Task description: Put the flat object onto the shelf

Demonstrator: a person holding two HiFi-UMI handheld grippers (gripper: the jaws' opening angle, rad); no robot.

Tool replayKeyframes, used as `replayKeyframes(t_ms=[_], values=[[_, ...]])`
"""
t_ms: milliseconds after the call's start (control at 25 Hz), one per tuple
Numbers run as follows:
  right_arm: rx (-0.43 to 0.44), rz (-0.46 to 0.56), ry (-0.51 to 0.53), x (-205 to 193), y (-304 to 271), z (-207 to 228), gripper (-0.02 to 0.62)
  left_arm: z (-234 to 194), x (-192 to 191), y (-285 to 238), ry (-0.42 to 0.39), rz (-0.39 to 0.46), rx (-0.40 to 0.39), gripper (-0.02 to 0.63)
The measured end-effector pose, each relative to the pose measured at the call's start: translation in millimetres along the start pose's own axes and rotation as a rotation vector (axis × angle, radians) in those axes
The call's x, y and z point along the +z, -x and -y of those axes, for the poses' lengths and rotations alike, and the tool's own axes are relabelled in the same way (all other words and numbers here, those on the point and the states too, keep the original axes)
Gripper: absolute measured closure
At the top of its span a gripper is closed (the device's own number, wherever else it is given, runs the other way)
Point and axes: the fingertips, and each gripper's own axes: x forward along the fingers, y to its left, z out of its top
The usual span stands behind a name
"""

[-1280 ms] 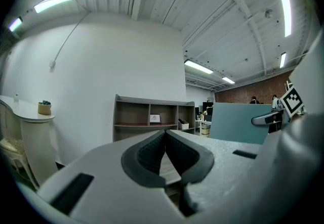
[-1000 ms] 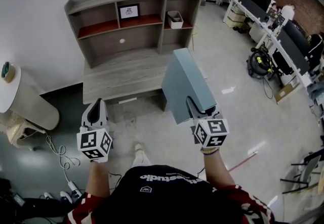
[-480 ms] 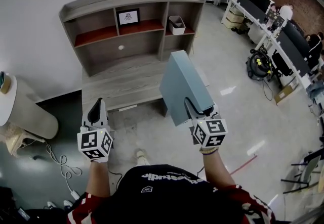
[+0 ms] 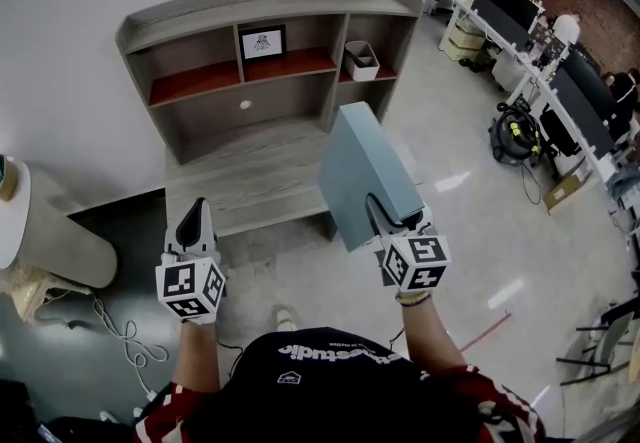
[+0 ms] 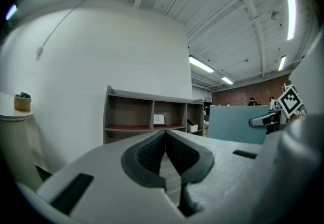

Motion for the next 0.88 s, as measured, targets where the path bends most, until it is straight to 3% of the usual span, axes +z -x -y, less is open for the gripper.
replayKeyframes(t_ms=[520, 880], values=[[-0.031, -0.017, -0.015, 9, -69, -29, 0.322, -40, -2, -44, 0.028, 0.007, -0.053, 0.600], [-0.048, -0.043, -0.007, 4, -99, -43, 0.322, -65, 0, -57, 0.041, 0.021, -0.045, 0.600]])
